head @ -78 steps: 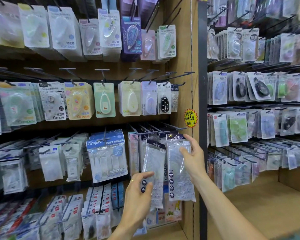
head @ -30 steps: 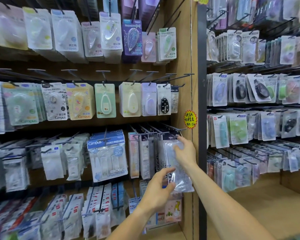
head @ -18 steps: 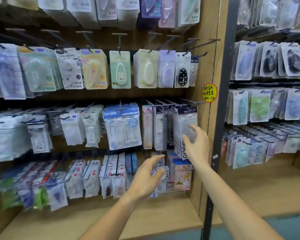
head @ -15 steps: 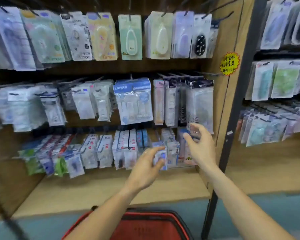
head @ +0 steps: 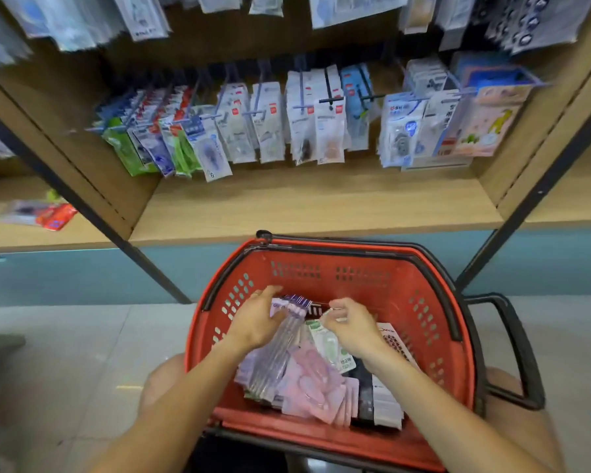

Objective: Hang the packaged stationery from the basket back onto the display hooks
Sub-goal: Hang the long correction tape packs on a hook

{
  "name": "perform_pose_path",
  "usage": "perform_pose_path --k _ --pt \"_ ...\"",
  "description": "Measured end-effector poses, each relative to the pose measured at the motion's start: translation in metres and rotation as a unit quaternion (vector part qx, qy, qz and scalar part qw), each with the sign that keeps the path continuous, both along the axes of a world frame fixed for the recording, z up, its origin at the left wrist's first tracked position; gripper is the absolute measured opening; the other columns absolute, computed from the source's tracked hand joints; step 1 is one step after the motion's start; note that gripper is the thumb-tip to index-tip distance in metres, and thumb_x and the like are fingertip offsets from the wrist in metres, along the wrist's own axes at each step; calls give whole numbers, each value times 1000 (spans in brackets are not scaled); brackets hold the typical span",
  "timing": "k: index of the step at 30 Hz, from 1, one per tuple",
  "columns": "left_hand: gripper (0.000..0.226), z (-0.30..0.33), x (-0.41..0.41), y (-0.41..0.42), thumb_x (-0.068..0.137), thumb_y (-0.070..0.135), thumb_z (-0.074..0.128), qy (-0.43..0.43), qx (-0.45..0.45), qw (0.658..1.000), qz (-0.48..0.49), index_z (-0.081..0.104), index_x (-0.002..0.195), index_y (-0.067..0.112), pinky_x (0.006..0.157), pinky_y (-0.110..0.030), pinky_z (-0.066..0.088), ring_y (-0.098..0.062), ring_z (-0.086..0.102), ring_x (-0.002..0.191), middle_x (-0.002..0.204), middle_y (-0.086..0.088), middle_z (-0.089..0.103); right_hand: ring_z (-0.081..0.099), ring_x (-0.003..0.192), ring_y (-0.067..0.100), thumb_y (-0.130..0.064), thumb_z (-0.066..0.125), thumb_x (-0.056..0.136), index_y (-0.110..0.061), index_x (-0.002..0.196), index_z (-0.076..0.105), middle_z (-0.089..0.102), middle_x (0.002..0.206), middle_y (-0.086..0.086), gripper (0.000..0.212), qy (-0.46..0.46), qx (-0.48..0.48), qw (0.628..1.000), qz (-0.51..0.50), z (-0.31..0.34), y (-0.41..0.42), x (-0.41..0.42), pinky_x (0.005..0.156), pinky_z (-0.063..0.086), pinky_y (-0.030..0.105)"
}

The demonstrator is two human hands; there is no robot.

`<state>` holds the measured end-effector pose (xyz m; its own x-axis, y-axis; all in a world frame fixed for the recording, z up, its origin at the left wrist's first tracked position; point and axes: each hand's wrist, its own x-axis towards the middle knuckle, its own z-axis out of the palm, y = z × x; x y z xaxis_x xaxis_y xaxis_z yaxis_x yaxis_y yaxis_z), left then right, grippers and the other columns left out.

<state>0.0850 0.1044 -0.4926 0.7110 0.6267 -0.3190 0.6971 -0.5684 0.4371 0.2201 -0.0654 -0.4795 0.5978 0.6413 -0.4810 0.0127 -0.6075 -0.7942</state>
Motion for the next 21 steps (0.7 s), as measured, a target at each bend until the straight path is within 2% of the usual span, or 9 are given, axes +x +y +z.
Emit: perform_pose_path --k 2,5,9,11,12,15,17,19,21 --pt "59 -16 -7 6 97 30 61 77 -29 996 44 42 148 6 104 -39 46 -37 56 130 142 -20 57 63 108 22 -19 68 98 -7 139 55 67 125 9 45 56 -43 997 8 -17 21 -12 87 48 29" --pt "73 -41 -14 6 95 29 62 169 -80 978 97 31 152 -4 114 -42 41 -38 48 139 150 -25 45 59 77 20 -21 70 92 -3 119 67 68 92 10 32 78 -98 992 9 -44 54 -29 68 47 29" --pt "84 -74 -20 10 86 36 66 205 -128 964 115 32 153 -1 112 -40 48 -36 56 132 146 -19 50 58 89 20 -15 67 94 -16 80 58 59 83 0 17 83 -143 986 -18 -73 85 -43 70 47 24" --pt "76 -84 -24 13 82 34 74 208 -149 960 116 44 144 2 103 -36 54 -28 64 118 132 -11 61 64 97 24 -7 64 94 -9 99 64 63 96 6 6 88 -170 981 -32 -83 93 -47 80 52 28" --pt "72 -89 -25 15 79 35 78 211 -152 959 113 51 140 5 99 -34 56 -25 65 112 126 -8 64 66 102 26 -4 63 93 -4 112 64 65 104 10 19 89 -181 979 -40 -89 95 -48 84 54 31" --pt "81 -96 -28 19 66 43 91 208 -160 958 113 60 134 11 99 -33 58 -21 67 109 124 -4 66 65 98 25 1 62 93 -3 121 61 63 103 10 28 90 -199 975 -44 -95 98 -50 77 51 27" --pt "100 -97 -27 20 61 47 96 209 -165 957 114 50 141 8 106 -34 53 -23 62 121 134 -7 59 66 88 24 3 63 91 -6 109 63 61 88 5 20 105 -196 973 -57 -102 100 -46 67 48 24" --pt "127 -98 -25 15 59 49 96 228 -157 955 105 26 153 3 115 -37 45 -29 51 135 147 -12 47 60 64 19 8 60 89 -5 98 61 56 74 5 16 120 -204 969 -74 -100 103 -47 46 43 20" --pt "143 -97 -24 7 59 53 96 252 -121 957 81 8 158 -1 119 -39 41 -34 42 145 159 -20 31 49 51 16 12 59 86 -2 110 62 53 71 9 29 132 -212 965 -79 -104 107 -49 34 33 15"
